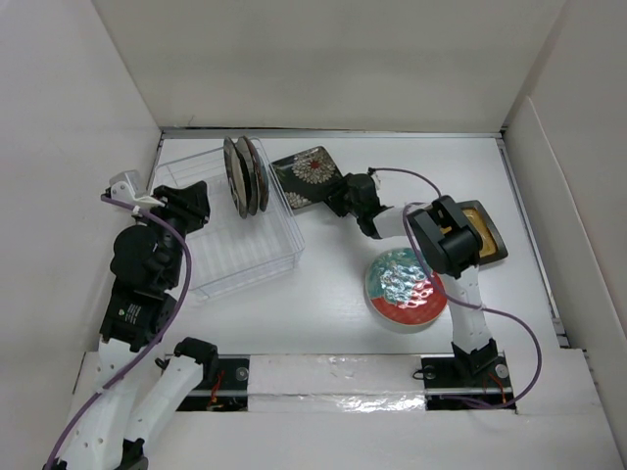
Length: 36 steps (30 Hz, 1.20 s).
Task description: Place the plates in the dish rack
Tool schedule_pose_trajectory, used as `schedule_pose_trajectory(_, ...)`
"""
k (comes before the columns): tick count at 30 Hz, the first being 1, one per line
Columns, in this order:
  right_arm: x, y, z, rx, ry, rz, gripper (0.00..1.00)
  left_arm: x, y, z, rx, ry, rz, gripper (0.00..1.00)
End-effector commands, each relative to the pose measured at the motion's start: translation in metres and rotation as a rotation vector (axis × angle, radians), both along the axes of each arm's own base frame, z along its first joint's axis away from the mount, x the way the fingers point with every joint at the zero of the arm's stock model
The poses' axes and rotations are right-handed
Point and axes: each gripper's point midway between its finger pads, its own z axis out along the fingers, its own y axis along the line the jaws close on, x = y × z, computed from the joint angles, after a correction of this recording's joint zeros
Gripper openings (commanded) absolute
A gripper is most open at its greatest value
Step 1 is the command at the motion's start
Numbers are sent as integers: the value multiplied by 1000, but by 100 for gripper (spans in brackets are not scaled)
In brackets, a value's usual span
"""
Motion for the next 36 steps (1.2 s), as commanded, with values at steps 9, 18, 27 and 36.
schedule_pose_trajectory(9,5,4,18,136,-41,-11,14,-3,4,13,-3,-58,14,26)
schedule_pose_trajectory(18,8,-43,76,24,-188,-150,0,-3,4,14,-5,-67,11,26)
schedule_pose_trajectory(27,-7,-86,193,-129,-477,-267,0,-2,2,13,1,-59,4,26)
schedule_pose_trajectory(36,-66,-83,317,-305,-666,-355,0,-3,1,16,0,-73,-7,28)
